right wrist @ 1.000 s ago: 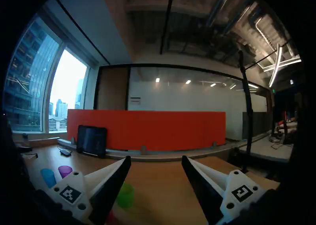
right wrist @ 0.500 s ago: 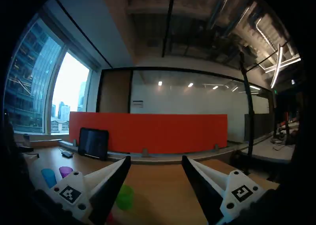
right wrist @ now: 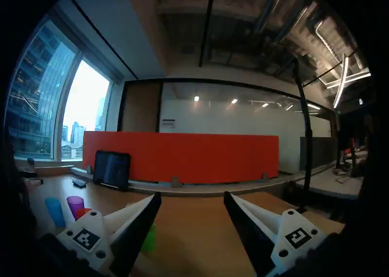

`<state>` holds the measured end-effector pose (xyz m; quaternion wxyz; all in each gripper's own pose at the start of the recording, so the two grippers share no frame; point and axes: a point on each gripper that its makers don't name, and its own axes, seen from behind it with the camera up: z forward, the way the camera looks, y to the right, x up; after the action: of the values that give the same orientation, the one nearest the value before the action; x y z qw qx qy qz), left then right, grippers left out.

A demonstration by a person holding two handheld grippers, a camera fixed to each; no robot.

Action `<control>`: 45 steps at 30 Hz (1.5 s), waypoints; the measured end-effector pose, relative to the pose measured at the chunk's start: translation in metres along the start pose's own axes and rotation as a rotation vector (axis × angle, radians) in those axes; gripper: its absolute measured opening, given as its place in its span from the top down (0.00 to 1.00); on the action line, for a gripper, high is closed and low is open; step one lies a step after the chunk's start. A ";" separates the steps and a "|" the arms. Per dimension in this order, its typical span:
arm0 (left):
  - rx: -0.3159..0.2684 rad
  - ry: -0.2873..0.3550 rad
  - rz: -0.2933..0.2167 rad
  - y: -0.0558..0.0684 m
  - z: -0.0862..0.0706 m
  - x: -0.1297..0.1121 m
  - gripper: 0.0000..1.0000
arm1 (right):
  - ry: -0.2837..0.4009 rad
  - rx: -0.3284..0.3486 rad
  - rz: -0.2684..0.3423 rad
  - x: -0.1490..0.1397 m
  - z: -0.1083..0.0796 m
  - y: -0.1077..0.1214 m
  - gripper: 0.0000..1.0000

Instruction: Pour water

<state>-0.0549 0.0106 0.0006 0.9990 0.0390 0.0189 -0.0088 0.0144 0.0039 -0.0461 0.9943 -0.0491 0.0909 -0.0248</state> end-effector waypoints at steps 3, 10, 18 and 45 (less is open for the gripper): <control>0.000 0.000 0.000 -0.001 0.000 0.000 0.01 | -0.006 0.003 0.010 -0.008 0.002 0.000 0.01; 0.000 0.000 0.000 -0.001 -0.001 0.000 0.01 | -0.034 0.007 0.015 -0.030 0.008 -0.001 0.01; 0.000 0.000 0.000 -0.001 0.000 0.000 0.01 | -0.056 0.018 0.003 -0.053 0.012 -0.003 0.01; 0.000 0.000 0.000 -0.002 -0.001 -0.001 0.01 | -0.122 0.002 0.020 -0.087 0.017 0.009 0.01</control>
<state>-0.0557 0.0089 -0.0003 0.9990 0.0390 0.0189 -0.0088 -0.0674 0.0191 -0.0148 0.9983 -0.0488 0.0306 -0.0121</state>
